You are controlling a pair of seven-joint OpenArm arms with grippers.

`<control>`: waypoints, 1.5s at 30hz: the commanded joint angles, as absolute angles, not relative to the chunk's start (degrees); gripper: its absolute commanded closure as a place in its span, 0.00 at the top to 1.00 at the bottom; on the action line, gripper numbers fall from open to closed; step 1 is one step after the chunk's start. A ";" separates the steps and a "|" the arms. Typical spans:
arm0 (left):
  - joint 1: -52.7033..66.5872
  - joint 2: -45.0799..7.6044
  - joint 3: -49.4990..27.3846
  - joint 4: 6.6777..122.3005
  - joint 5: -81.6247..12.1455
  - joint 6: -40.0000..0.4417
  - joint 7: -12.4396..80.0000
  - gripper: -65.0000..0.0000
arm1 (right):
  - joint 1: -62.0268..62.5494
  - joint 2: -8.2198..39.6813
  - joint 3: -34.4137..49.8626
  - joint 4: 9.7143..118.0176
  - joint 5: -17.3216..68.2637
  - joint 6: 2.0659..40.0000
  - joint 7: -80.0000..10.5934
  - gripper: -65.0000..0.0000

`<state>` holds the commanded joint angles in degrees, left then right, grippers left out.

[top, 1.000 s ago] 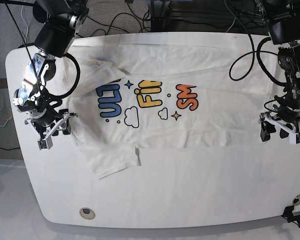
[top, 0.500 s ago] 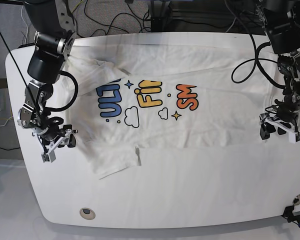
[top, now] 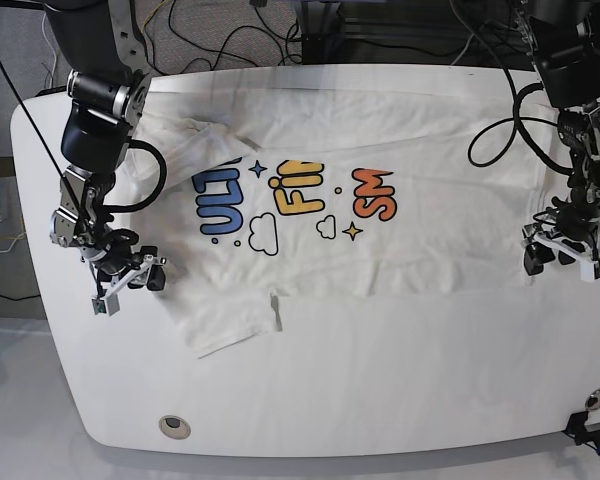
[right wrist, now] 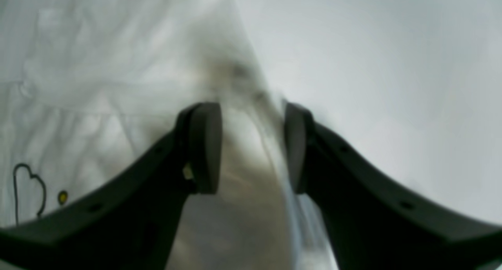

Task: Fold the T-shirt properly

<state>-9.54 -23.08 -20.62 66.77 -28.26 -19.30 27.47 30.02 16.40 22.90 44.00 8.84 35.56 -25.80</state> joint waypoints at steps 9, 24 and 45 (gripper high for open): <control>-9.27 -23.08 -20.62 66.86 -28.26 -19.30 27.56 0.66 | 28.79 15.60 19.65 44.00 9.19 35.56 -25.80 0.40; -8.48 -23.08 -25.63 66.42 -28.26 -19.30 27.74 0.67 | 28.00 14.64 19.56 44.09 8.92 35.56 -25.80 0.00; -15.60 -19.12 -20.88 51.82 -28.35 -19.30 27.82 0.72 | 27.82 14.37 19.56 44.09 8.92 35.65 -25.80 0.00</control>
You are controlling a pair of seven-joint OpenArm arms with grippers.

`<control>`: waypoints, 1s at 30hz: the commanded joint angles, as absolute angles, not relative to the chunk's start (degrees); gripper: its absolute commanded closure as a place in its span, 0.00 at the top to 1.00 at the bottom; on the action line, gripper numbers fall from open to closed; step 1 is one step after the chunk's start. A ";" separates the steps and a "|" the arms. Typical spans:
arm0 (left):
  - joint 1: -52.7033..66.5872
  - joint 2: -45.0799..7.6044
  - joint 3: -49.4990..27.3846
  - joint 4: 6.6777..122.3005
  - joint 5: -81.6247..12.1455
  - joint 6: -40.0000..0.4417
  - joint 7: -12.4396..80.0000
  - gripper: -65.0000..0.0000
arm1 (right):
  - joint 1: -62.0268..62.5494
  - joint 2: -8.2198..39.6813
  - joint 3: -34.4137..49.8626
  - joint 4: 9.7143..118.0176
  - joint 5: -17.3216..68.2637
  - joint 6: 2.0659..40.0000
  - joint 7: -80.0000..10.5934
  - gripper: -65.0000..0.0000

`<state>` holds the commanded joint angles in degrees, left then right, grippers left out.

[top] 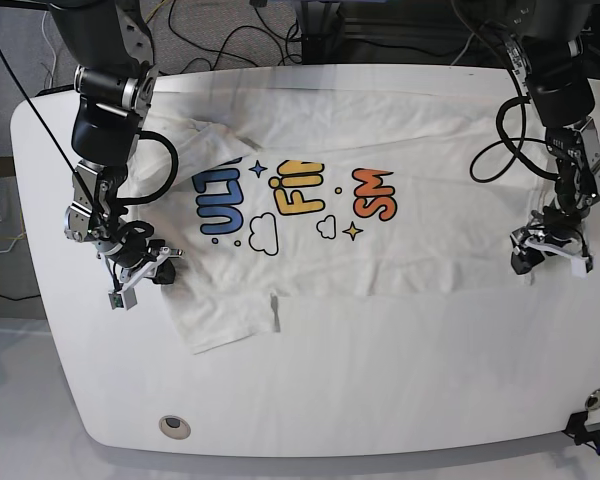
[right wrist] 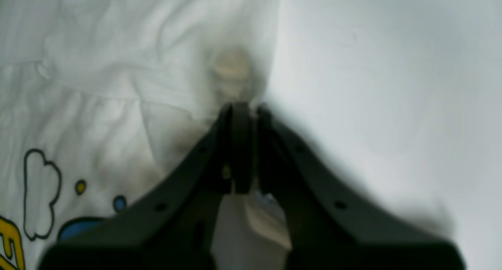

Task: Fold the T-shirt properly

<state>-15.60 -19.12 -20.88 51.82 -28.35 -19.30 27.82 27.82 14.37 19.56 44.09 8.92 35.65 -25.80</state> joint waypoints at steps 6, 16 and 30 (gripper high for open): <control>-15.43 -16.75 -20.18 51.82 -28.35 -19.30 27.56 0.72 | 27.74 14.46 19.56 44.09 8.92 35.65 -25.80 0.00; -15.25 -14.81 -23.96 54.46 -28.44 -19.21 27.38 0.72 | 26.68 14.37 19.56 44.18 8.92 35.91 -25.80 0.00; -15.16 -14.81 -24.04 54.46 -28.44 -19.12 25.54 0.28 | 25.36 14.64 19.56 44.26 8.92 36.09 -25.80 0.00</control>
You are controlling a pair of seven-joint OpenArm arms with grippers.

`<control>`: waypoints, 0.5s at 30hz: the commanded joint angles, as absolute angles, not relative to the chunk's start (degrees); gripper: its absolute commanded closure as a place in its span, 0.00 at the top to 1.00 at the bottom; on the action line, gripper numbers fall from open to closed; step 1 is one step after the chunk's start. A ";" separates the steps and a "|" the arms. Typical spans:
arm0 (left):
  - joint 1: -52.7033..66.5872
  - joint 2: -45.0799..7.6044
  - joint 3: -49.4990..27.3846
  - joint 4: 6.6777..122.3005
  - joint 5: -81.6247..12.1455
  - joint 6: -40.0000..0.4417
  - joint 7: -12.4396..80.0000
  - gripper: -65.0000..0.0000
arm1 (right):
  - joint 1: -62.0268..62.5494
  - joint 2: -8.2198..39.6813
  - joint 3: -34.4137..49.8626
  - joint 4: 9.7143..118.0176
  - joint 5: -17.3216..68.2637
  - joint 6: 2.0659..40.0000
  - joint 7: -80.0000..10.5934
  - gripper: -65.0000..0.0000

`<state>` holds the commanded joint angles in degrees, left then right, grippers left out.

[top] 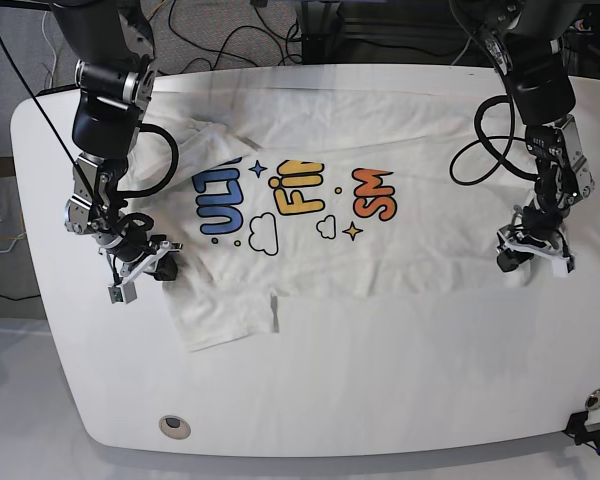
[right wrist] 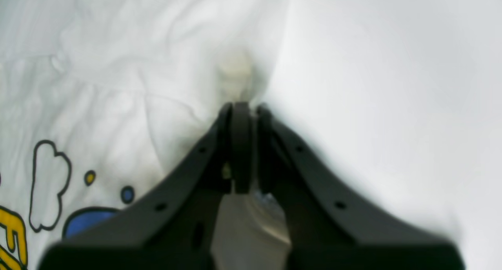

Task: Fold the T-shirt properly

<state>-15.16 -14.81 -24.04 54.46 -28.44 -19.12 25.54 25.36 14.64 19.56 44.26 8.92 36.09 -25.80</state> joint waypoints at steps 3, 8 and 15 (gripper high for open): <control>-15.16 -14.81 -24.13 54.46 -28.44 -19.21 24.48 0.11 | 25.36 14.64 19.56 44.26 8.92 36.09 -25.80 0.00; -15.16 -14.81 -25.36 54.46 -28.44 -19.21 24.22 0.06 | 25.63 14.64 19.56 44.26 9.01 36.09 -25.80 0.00; -15.08 -14.81 -27.21 56.04 -28.44 -20.18 24.22 0.06 | 26.24 14.55 19.56 49.27 9.27 36.09 -27.03 0.00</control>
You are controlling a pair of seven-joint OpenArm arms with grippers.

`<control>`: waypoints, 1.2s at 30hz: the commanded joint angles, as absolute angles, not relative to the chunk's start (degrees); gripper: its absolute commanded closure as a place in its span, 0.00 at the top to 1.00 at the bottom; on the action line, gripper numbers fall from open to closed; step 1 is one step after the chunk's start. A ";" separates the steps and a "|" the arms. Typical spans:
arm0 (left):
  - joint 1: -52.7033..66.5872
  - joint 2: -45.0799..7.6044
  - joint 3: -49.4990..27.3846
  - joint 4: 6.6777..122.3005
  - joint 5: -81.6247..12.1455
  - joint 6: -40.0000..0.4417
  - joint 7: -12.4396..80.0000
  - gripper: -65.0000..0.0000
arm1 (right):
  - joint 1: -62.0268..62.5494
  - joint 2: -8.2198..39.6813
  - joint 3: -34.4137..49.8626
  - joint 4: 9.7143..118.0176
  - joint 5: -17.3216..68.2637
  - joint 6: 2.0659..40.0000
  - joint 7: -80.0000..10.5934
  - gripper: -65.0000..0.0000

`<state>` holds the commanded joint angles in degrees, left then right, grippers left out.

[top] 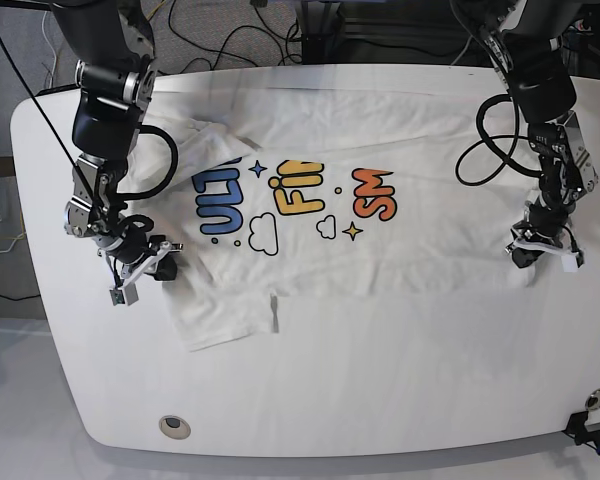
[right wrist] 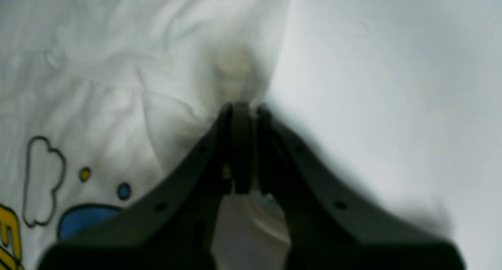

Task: Fold the T-shirt properly
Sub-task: 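Lower the left gripper onto the shirt's other side edge and close it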

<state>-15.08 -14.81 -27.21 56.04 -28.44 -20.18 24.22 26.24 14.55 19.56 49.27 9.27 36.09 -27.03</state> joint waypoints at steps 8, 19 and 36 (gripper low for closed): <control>-10.07 -14.90 -27.21 68.97 -28.35 -25.80 24.48 0.06 | 24.48 14.46 19.65 58.59 9.27 36.18 -34.24 0.00; -2.33 -17.89 -27.12 78.20 -28.35 -25.80 24.48 0.06 | 16.84 14.37 19.82 76.26 9.36 36.18 -46.11 0.00; -8.57 -19.03 -26.86 63.87 -28.26 -25.80 24.57 0.76 | 16.22 12.70 19.74 76.53 9.36 36.18 -45.49 0.00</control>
